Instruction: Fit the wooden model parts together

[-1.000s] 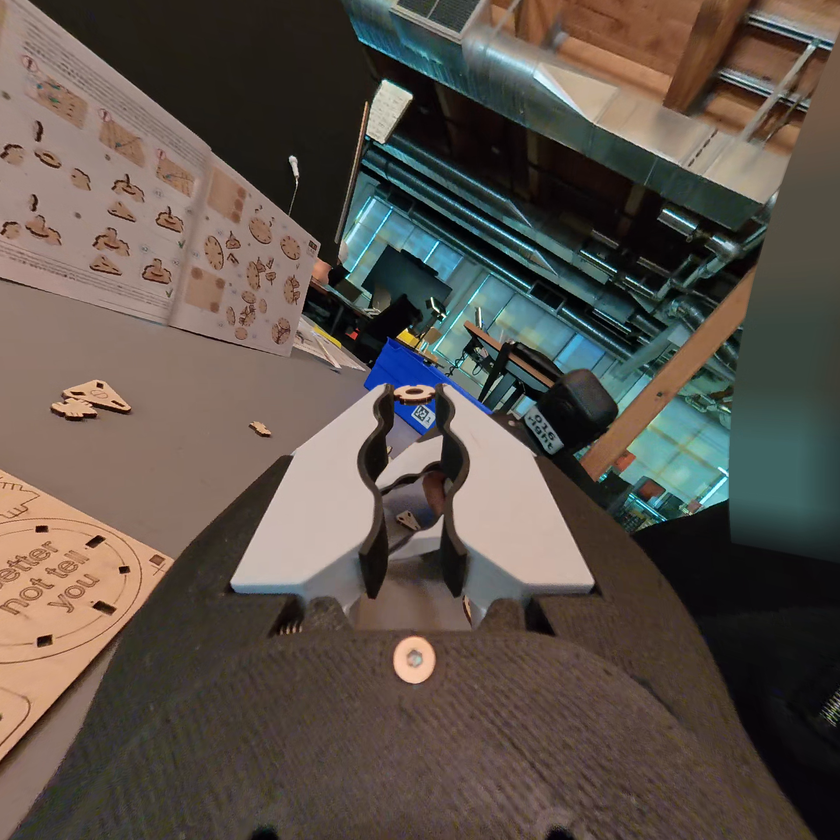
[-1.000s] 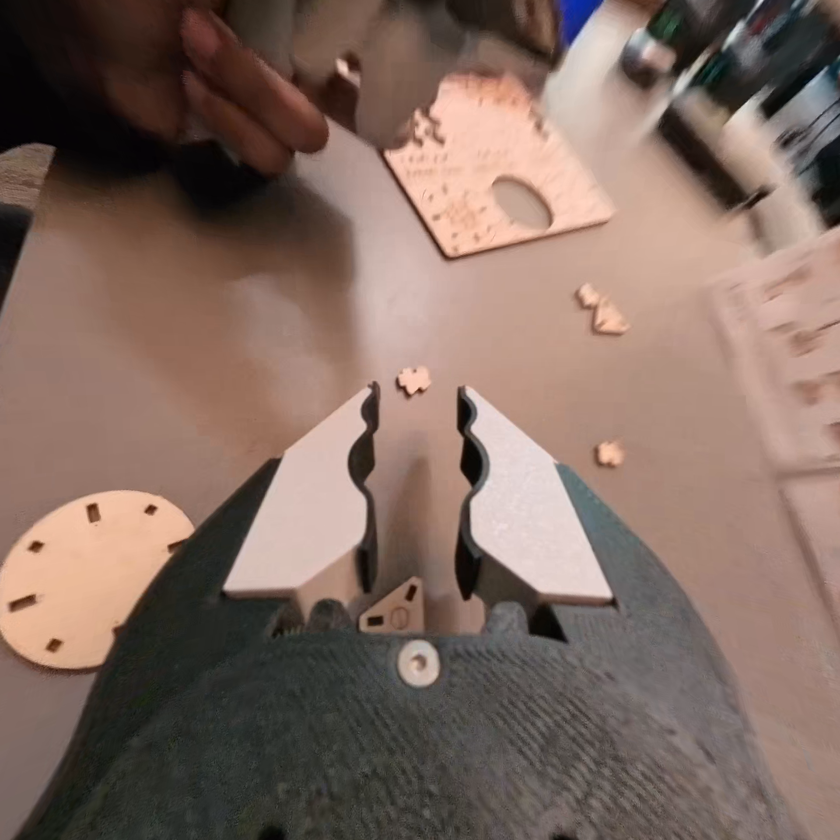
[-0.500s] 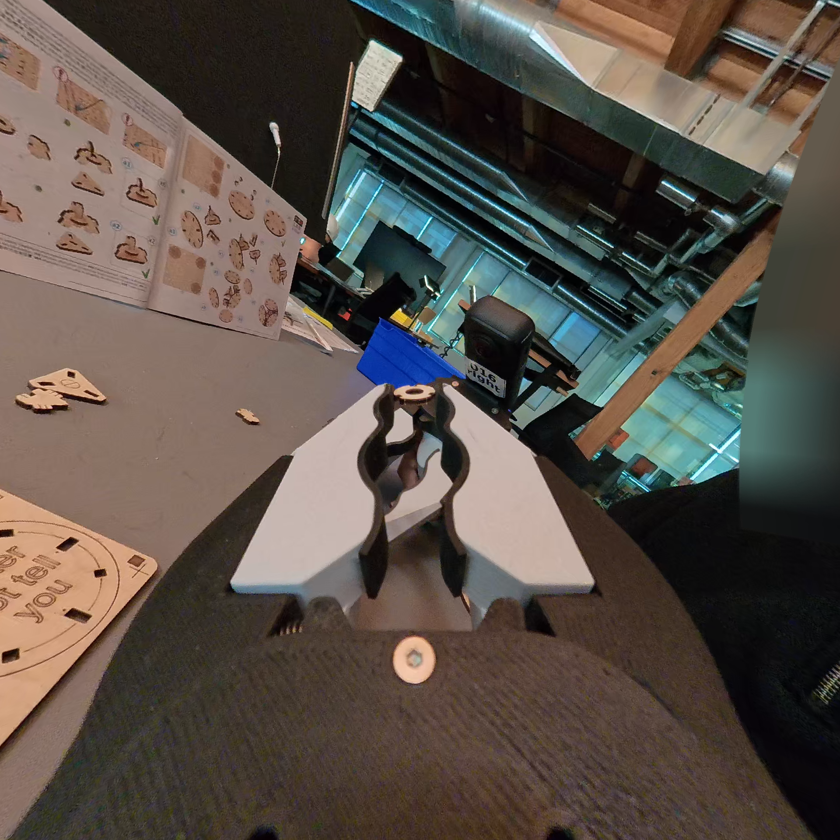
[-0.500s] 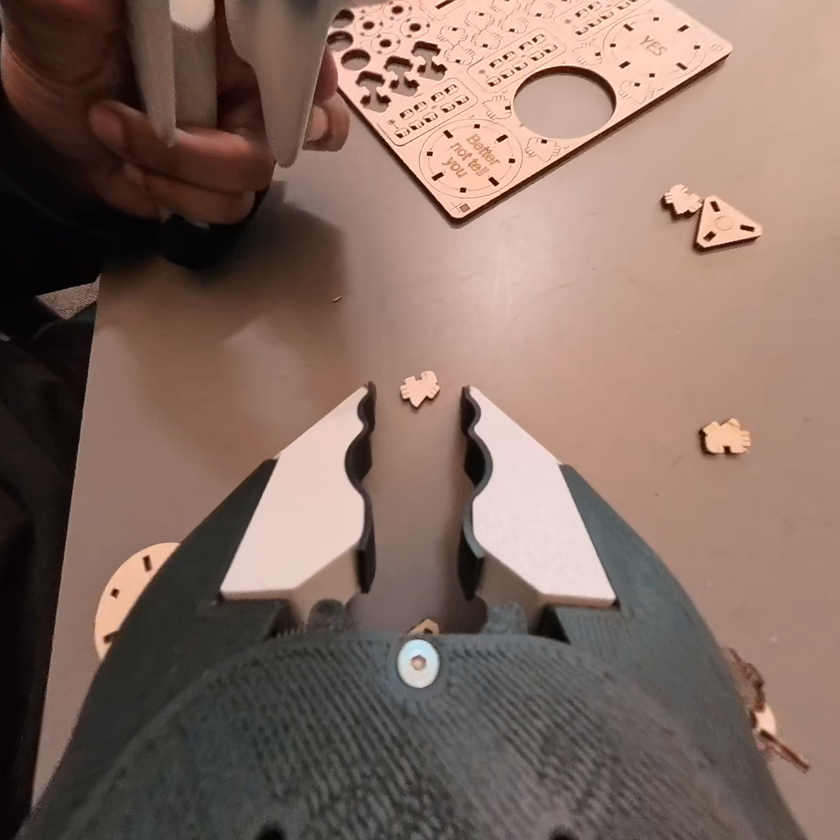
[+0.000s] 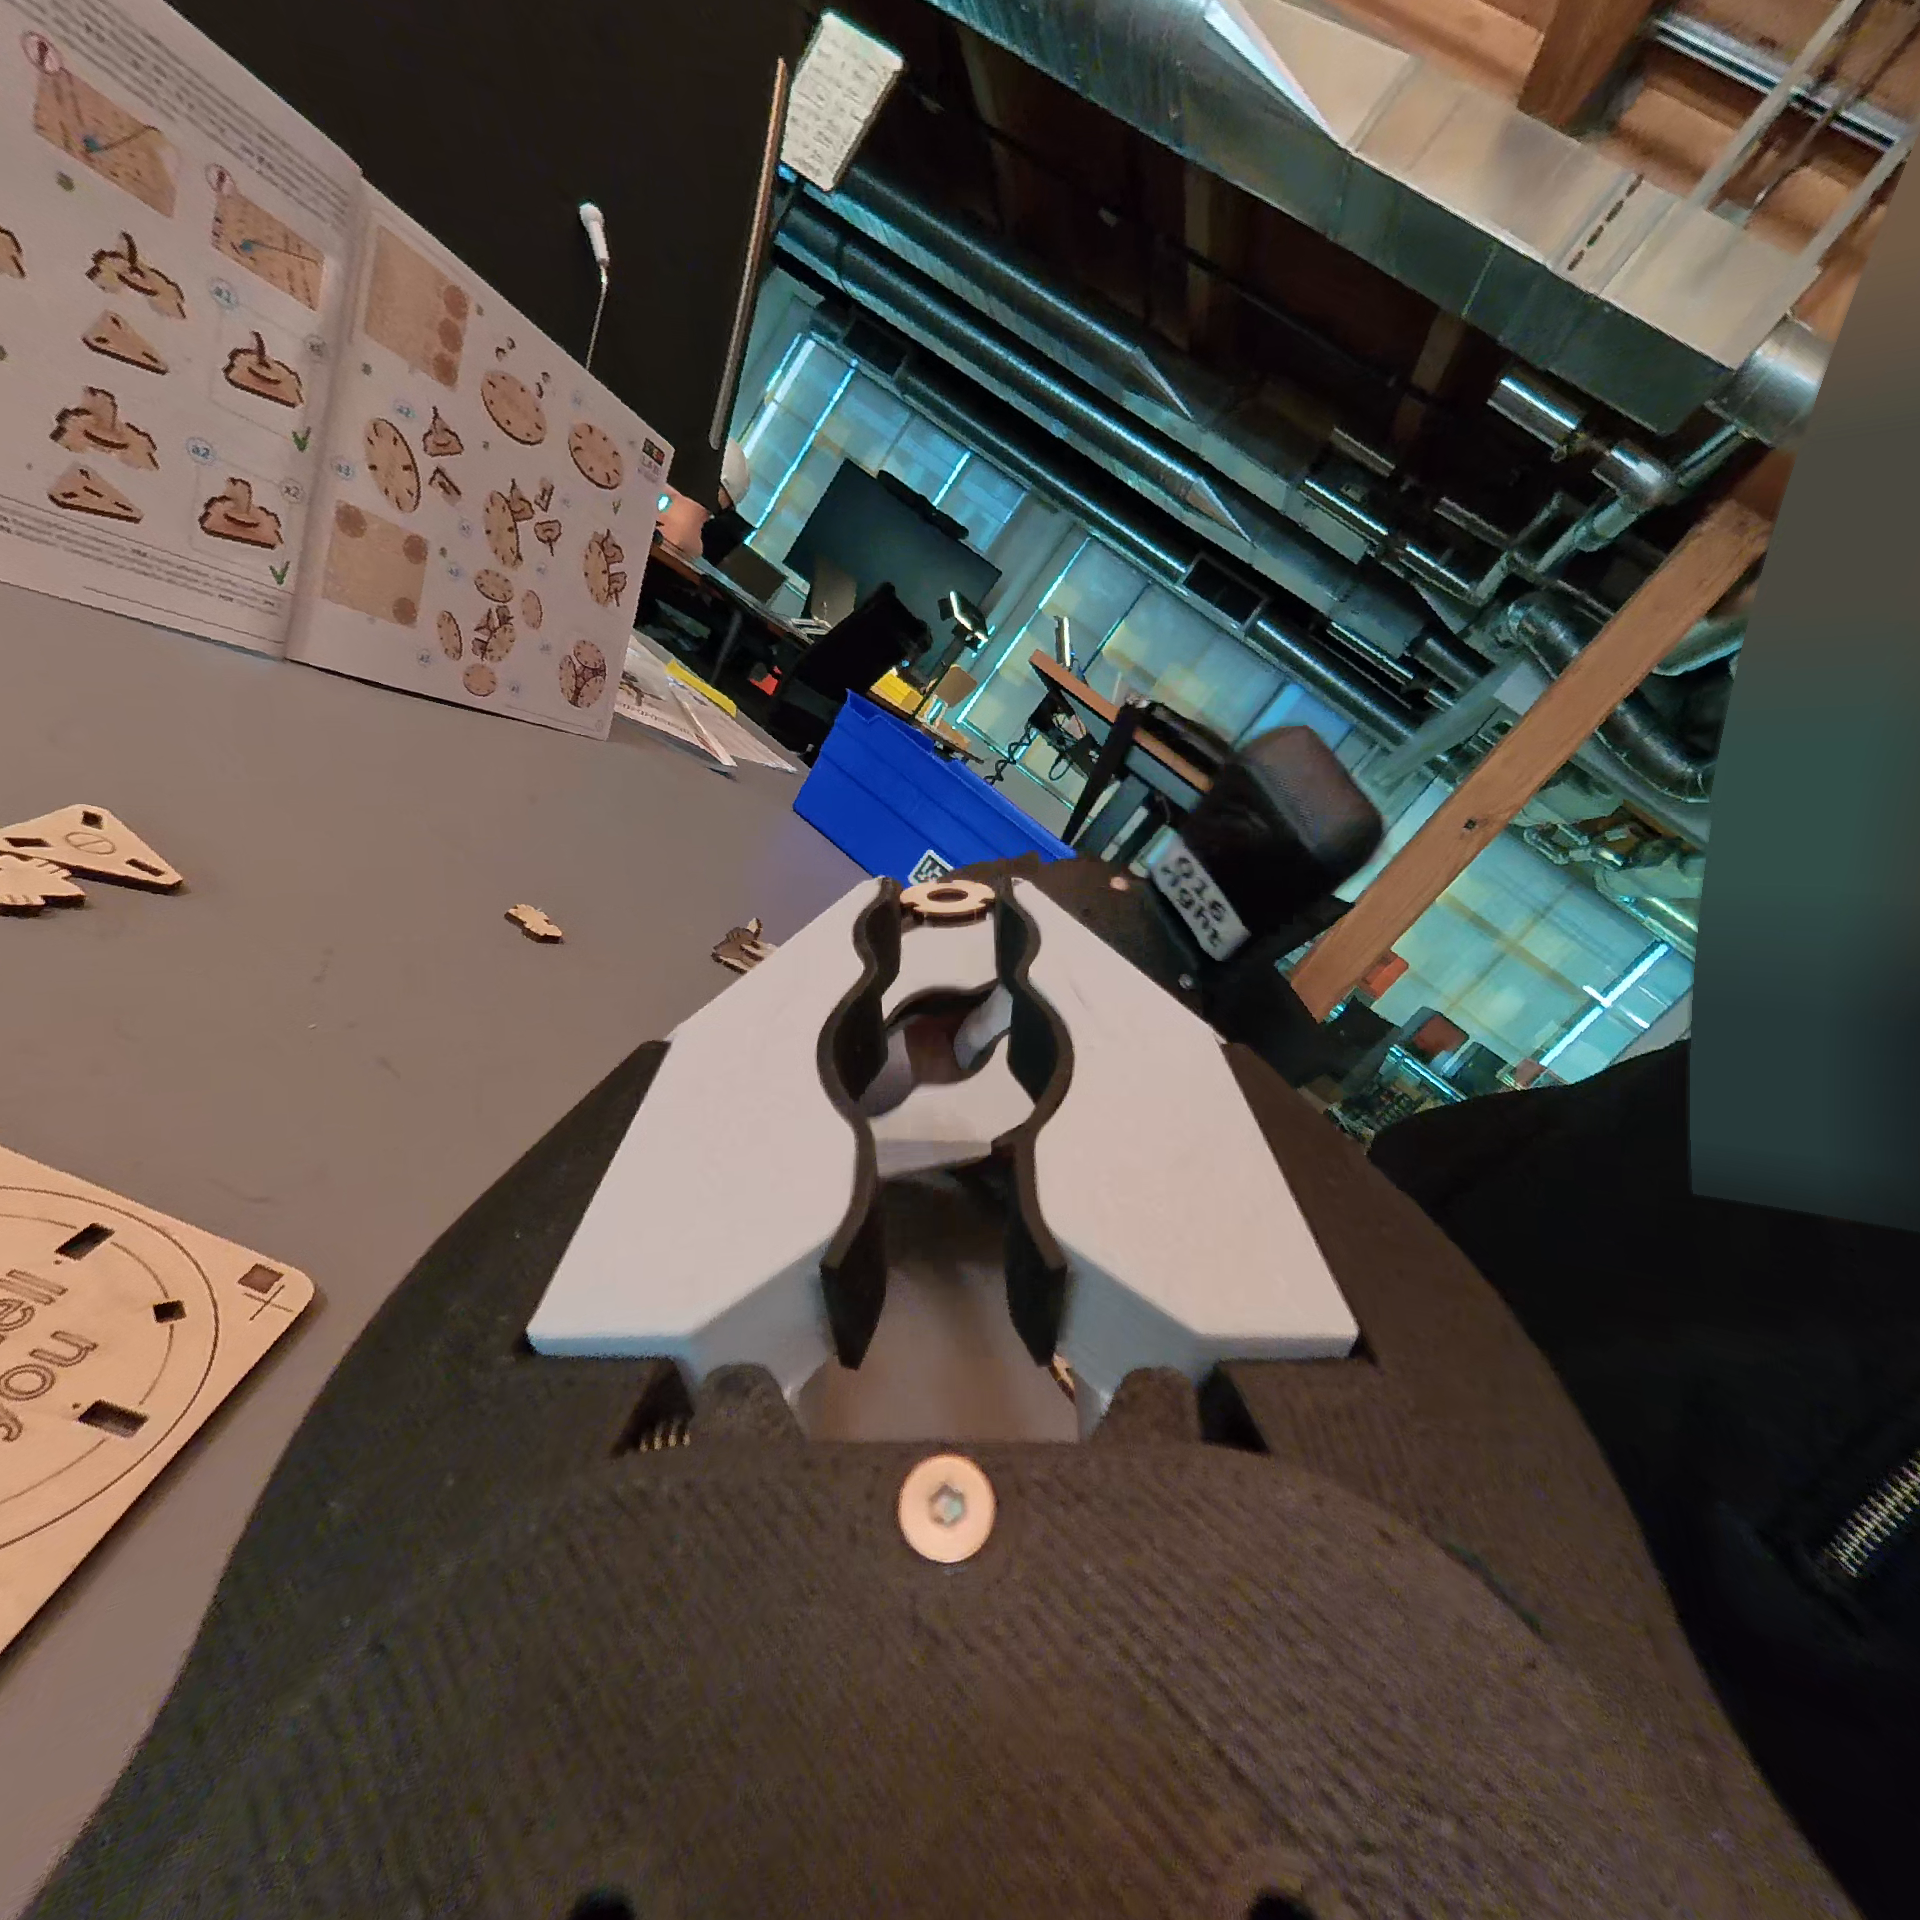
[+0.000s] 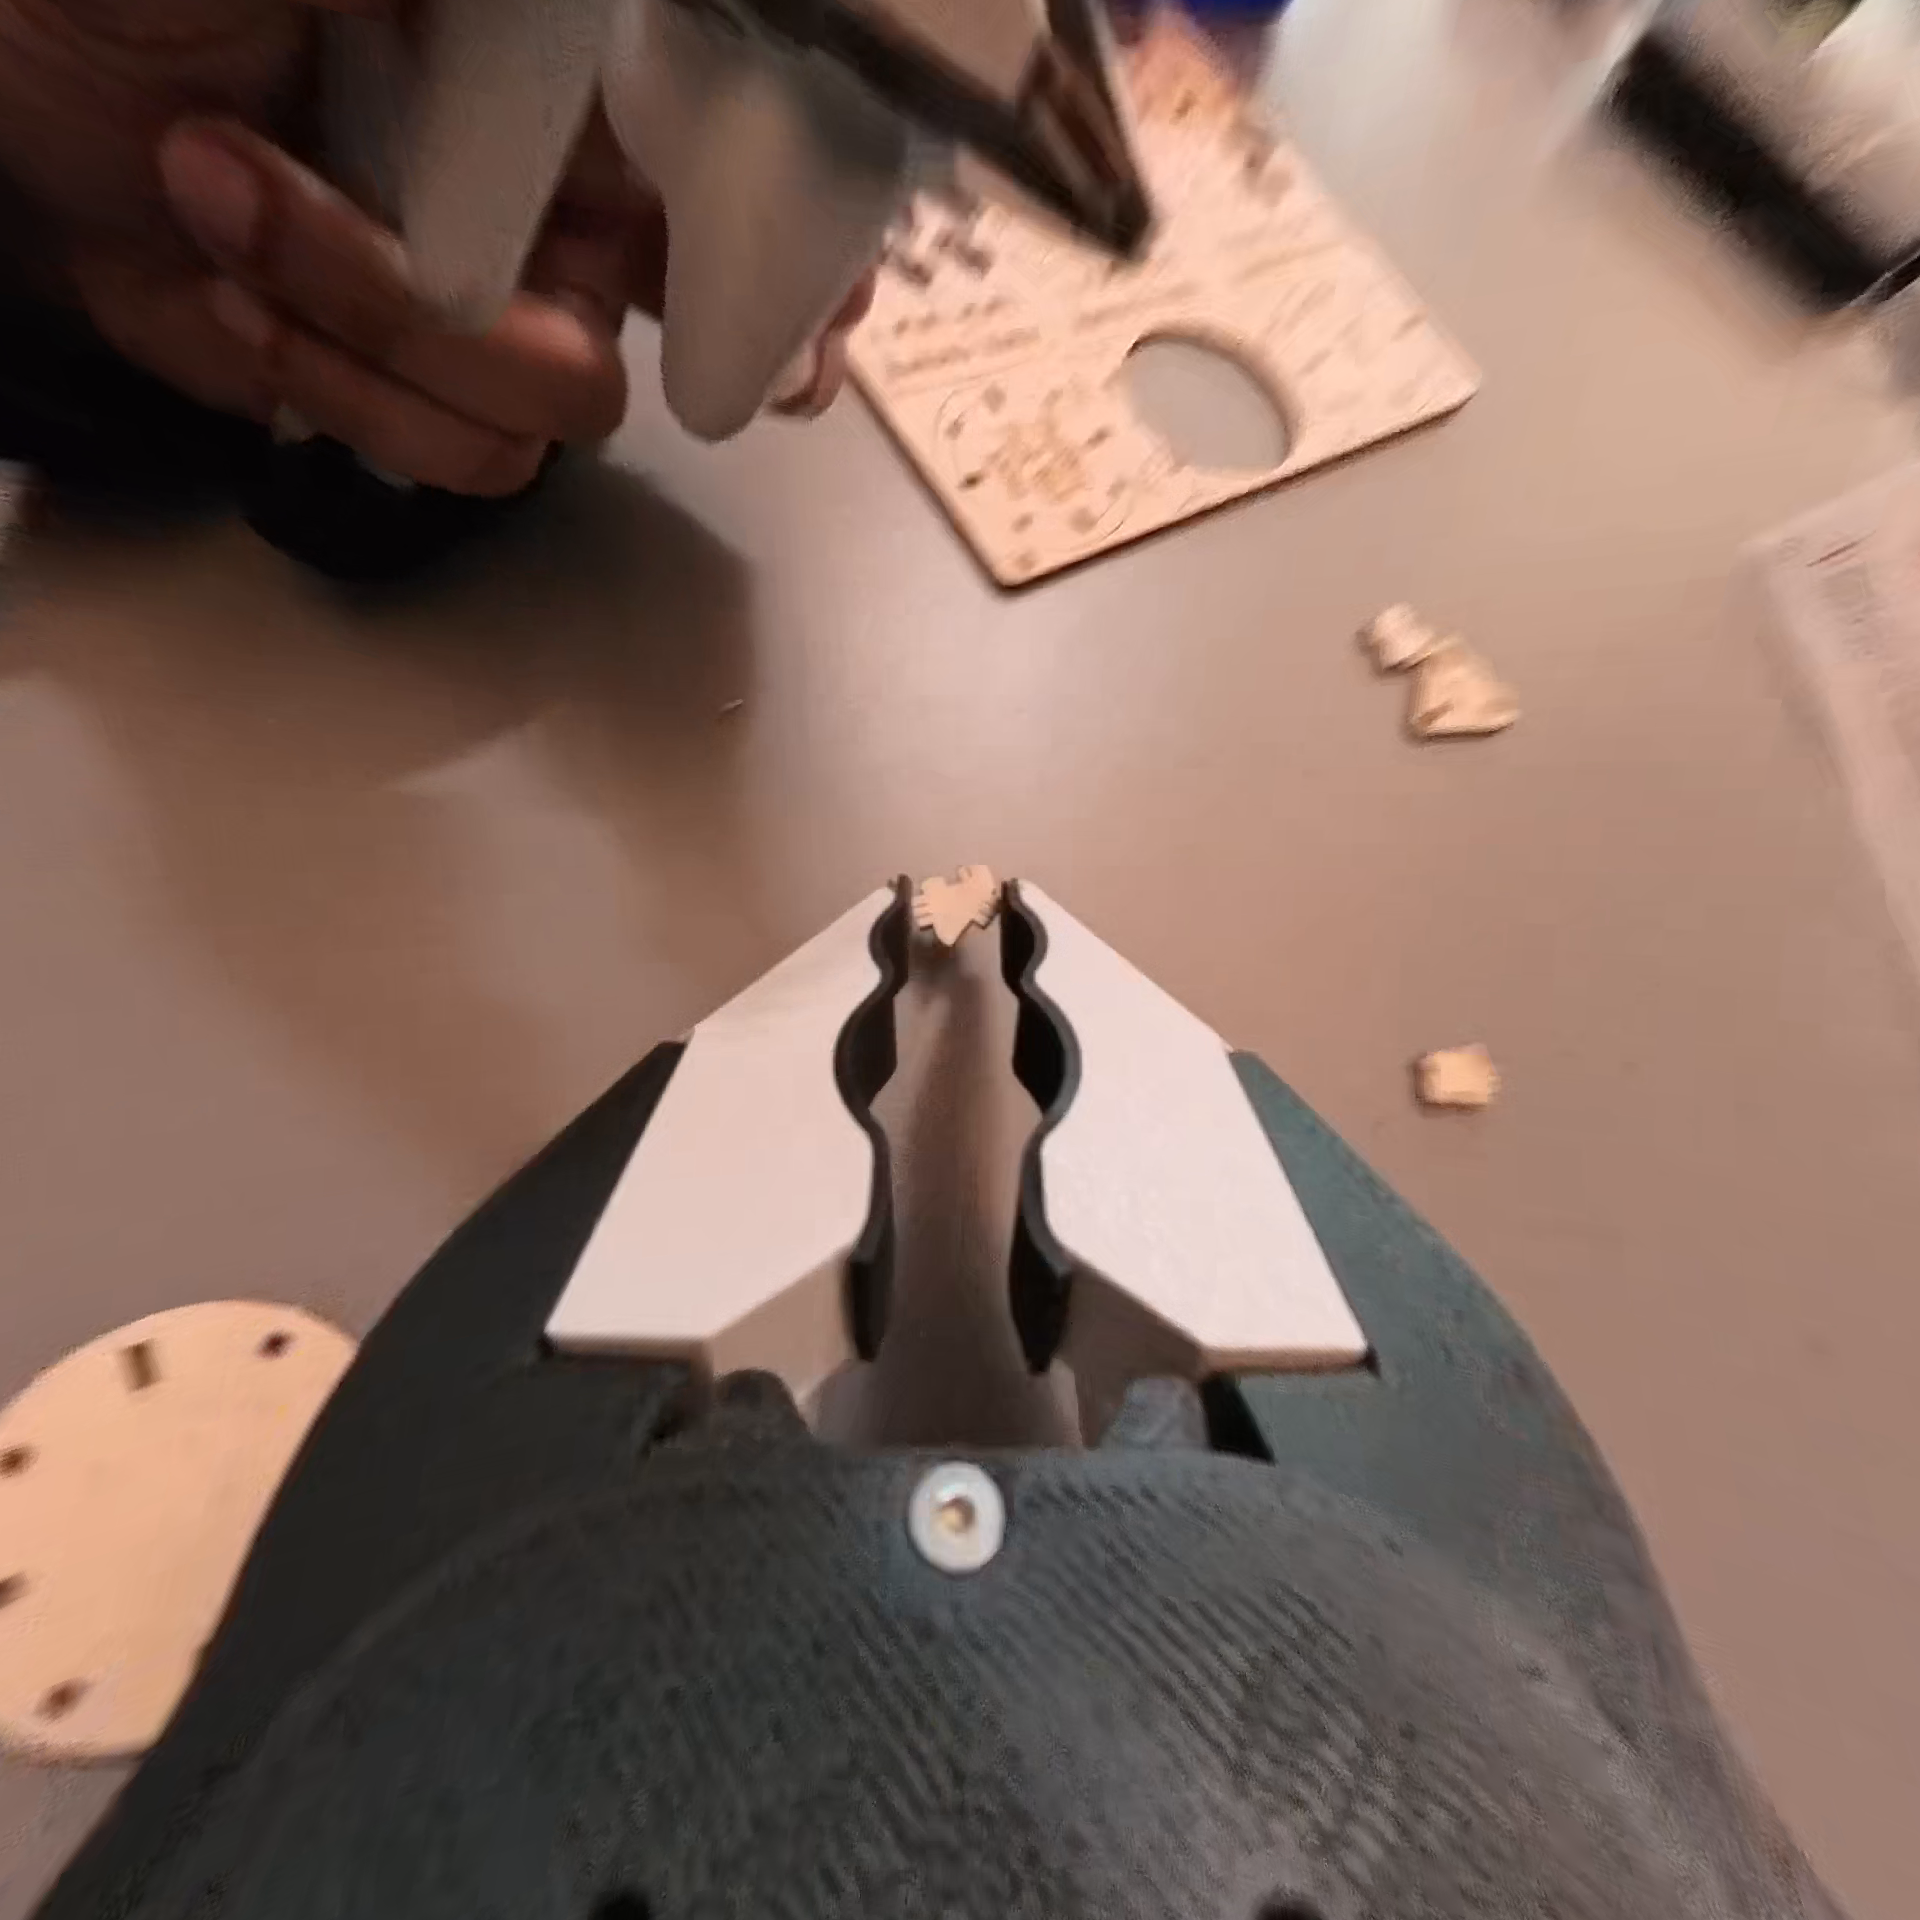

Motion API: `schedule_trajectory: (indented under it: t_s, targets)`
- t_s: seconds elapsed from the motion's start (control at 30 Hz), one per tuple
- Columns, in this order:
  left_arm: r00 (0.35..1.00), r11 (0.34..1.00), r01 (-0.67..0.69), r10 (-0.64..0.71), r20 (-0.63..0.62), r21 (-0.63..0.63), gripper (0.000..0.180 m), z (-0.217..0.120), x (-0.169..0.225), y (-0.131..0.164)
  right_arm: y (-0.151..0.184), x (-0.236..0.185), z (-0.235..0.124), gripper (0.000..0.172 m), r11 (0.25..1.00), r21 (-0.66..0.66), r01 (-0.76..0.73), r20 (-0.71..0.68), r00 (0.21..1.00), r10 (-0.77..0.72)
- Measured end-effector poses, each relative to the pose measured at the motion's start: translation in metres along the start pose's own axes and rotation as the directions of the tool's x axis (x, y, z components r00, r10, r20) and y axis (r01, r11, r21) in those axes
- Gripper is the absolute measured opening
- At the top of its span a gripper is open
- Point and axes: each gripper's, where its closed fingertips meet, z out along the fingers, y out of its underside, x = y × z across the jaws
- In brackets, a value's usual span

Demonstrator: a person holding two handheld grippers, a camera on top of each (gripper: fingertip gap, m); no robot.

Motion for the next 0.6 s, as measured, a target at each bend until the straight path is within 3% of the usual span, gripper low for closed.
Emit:
schedule_trajectory:
  t_s: [0.13,0.23,0.4,0.6]
  targets:
    - [0.998,0.999,0.047,-0.047,-0.051,-0.017,0.015,0.002,0.005,0.003,-0.047,0.015,-0.037,0.015,0.929,0.223,0.295,-0.299,0.928,-0.222]
    - [0.994,0.996,0.058,-0.063,-0.087,-0.064,0.015,0.005,0.011,0.011,-0.065,0.01,-0.054,0.015,0.847,0.257,0.465,-0.416,0.844,-0.337]
    - [0.995,0.993,0.007,-0.019,-0.097,-0.121,0.015,0.009,0.017,0.021,-0.071,-0.001,-0.068,0.015,0.748,0.241,0.619,-0.498,0.74,-0.452]
    - [0.993,0.989,-0.009,-0.009,-0.12,-0.149,0.015,0.011,0.022,0.026,-0.069,-0.003,-0.067,0.015,0.745,0.226,0.628,-0.483,0.736,-0.474]
